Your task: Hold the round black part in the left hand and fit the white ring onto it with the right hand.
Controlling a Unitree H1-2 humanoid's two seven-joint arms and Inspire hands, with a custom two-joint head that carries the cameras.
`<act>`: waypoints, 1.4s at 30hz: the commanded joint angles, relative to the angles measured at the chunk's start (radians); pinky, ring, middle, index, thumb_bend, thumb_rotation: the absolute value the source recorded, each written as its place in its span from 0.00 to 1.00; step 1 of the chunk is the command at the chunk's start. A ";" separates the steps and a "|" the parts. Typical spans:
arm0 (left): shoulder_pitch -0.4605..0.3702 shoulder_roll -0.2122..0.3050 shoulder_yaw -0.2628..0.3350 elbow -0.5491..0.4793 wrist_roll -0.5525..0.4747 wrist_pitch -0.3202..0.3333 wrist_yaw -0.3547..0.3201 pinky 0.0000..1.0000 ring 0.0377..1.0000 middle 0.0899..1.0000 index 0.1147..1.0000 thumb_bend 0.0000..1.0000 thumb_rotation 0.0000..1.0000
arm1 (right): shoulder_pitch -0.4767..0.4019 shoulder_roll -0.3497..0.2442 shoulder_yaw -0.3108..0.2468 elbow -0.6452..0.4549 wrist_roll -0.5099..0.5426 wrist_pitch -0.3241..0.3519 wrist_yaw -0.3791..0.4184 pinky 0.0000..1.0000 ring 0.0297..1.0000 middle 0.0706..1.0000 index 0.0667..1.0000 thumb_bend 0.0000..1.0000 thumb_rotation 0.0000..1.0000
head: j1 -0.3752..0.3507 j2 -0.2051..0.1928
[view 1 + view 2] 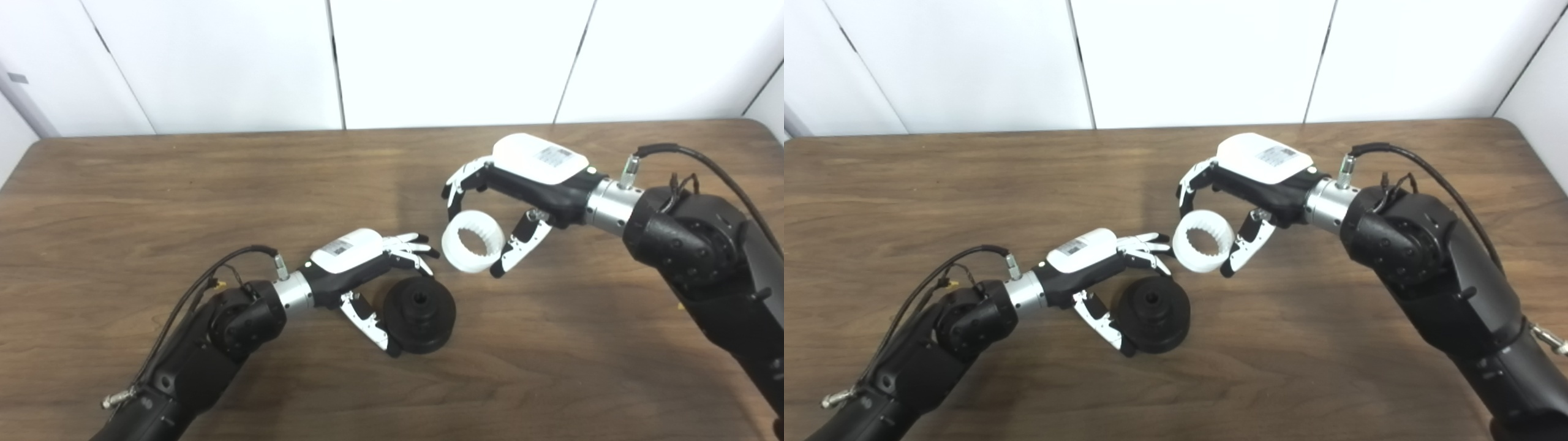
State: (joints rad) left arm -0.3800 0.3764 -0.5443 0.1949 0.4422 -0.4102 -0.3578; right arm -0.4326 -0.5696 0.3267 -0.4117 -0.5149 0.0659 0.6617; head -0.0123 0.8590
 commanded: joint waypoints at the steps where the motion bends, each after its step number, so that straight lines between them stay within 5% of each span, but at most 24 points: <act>1: 0.015 -0.003 -0.045 0.042 0.059 0.028 -0.064 0.86 0.97 0.90 0.42 0.52 0.08 | -0.054 -0.001 -0.006 -0.042 0.005 -0.026 0.005 0.66 0.76 0.74 0.44 0.52 0.14 | 0.002 0.002; 19: 0.008 -0.023 -0.061 0.048 0.091 0.051 -0.075 0.86 0.98 0.91 0.42 0.52 0.08 | -0.096 0.045 0.061 -0.072 0.029 0.001 0.145 0.72 0.79 0.75 0.44 0.52 0.14 | 0.024 0.012; 42: 0.009 -0.026 -0.054 0.034 0.084 0.052 -0.076 0.83 0.99 0.91 0.42 0.52 0.08 | -0.086 0.125 0.091 -0.012 -0.007 0.003 0.151 0.76 0.81 0.76 0.44 0.52 0.14 | 0.032 0.014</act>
State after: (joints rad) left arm -0.4042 0.3466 -0.5562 0.1981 0.4947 -0.3983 -0.3559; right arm -0.4854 -0.4491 0.4249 -0.4296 -0.5193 0.0713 0.8255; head 0.0184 0.8728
